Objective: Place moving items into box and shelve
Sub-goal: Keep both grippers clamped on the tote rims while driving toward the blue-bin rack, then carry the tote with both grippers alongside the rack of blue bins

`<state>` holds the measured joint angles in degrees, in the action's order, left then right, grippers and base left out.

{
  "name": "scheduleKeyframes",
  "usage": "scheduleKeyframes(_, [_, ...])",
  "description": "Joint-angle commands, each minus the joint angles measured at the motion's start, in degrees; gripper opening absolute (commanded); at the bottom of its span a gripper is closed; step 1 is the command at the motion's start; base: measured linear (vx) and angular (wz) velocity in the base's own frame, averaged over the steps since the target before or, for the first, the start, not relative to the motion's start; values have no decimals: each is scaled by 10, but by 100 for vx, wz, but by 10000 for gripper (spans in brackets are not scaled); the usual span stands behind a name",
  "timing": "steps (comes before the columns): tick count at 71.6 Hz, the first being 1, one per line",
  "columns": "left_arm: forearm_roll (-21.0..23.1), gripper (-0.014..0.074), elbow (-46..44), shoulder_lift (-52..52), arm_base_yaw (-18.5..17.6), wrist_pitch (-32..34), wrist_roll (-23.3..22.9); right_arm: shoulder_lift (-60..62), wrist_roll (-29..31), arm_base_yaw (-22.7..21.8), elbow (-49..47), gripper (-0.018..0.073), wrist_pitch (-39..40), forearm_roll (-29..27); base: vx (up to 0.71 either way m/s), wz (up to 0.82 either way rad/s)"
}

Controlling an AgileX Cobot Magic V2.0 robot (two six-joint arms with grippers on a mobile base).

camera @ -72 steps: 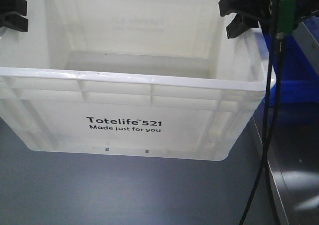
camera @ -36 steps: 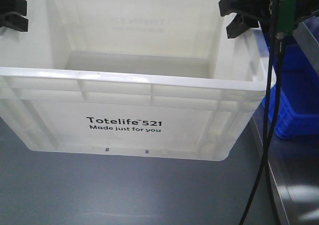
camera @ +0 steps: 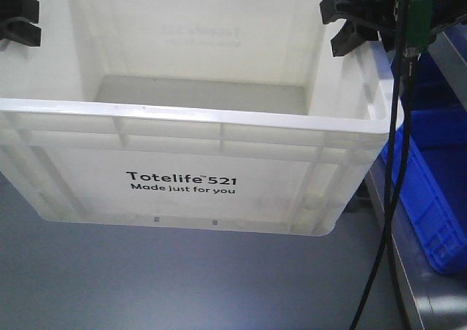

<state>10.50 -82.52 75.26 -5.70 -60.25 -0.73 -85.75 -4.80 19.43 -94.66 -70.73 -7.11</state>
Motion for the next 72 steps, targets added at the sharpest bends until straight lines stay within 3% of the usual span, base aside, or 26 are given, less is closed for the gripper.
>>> scheduleKeyframes(1, [34, -17, -26, -25, -3, 75, 1, 31, 25, 2, -28, -12, 64, -42, 45, -4])
scheduleKeyframes(72, [34, -17, -26, -25, -3, 75, 1, 31, 25, 2, -28, -12, 64, -42, 47, 0])
